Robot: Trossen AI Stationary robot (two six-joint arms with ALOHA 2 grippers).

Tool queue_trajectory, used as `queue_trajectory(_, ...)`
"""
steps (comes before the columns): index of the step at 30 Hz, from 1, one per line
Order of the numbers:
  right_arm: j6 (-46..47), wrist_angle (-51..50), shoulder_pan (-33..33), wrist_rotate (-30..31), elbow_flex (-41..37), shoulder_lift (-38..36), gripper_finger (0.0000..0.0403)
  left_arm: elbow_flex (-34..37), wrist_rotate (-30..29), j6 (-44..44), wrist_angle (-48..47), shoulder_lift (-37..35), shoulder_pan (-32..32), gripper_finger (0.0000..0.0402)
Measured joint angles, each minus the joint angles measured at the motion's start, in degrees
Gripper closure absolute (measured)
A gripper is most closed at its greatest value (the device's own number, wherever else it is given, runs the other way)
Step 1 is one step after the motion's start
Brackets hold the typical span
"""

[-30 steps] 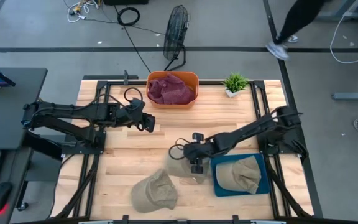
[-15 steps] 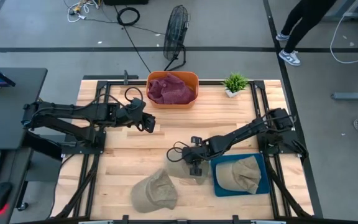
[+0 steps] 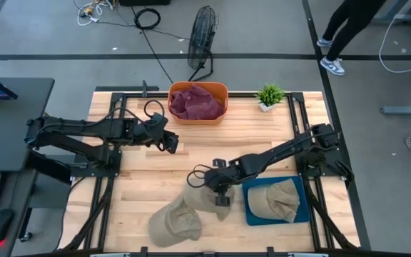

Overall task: Pick & Place hat
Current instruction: Put the top brown cap into the blue bin

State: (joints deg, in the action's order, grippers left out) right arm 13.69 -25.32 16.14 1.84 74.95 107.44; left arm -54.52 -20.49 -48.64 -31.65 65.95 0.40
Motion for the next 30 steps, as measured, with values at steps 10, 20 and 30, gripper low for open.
queue_trajectory(10, 0.23, -1.34, 1.28, -5.28, 0.27, -0.04, 0.0258, 0.0, 0.24, -0.02, 0.19, -0.02, -0.01, 0.0301)
queue_trajectory(20, -4.14, 1.92, 3.92, 9.66, -3.42, 1.72, 0.0138, 0.0, 0.24, -0.02, 0.3, -0.02, -0.01, 0.0301)
queue_trajectory(30, -2.38, 6.48, 3.67, 6.72, -6.26, 4.48, 0.022, 0.0, 0.22, -0.05, 0.21, -0.02, -0.01, 0.0301)
